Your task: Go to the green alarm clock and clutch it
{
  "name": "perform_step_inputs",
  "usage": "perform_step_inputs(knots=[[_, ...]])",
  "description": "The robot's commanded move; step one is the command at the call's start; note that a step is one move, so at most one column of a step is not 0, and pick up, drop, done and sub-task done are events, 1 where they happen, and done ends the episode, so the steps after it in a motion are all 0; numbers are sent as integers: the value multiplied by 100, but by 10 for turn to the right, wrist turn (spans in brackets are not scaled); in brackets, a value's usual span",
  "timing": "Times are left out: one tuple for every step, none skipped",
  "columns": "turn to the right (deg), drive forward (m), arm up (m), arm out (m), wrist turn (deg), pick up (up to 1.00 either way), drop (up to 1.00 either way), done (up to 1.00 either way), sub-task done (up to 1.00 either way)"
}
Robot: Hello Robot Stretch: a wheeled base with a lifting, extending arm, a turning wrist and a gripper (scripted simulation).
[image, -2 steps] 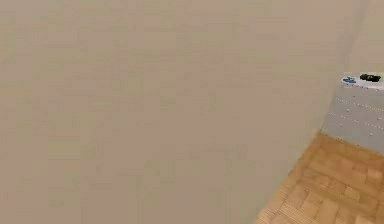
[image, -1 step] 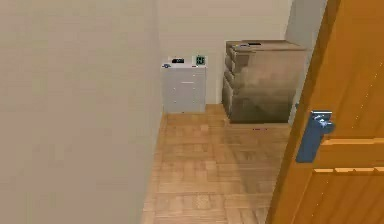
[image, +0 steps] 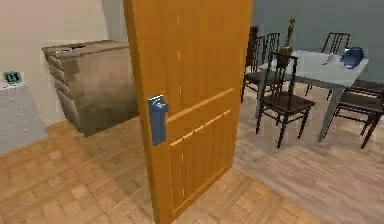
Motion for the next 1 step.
perform_step_inputs(knots=[[420,0,0,0,0,0,0,0,0]])
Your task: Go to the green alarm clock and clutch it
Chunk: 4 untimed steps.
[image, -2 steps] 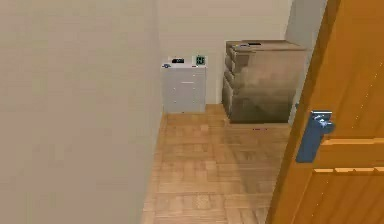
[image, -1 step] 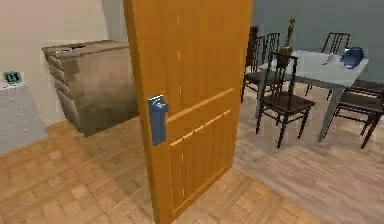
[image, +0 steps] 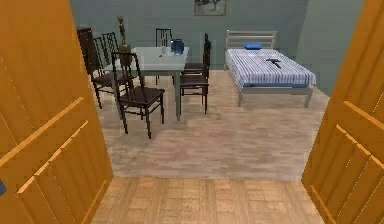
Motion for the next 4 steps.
perform_step_inputs(knots=[[0,10,0,0,0,0,0,0,0],[-450,0,0,0,0,0,0,0,0],[-390,0,0,0,0,0,0,0,0],[0,100,0,0,0,0,0,0,0]])
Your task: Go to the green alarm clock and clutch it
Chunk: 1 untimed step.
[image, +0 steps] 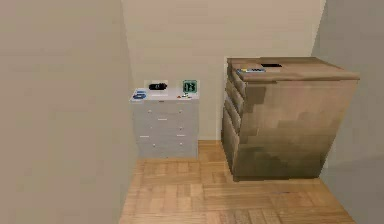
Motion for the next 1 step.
perform_step_inputs(knots=[[-30,0,0,0,0,0,0,0,0]])
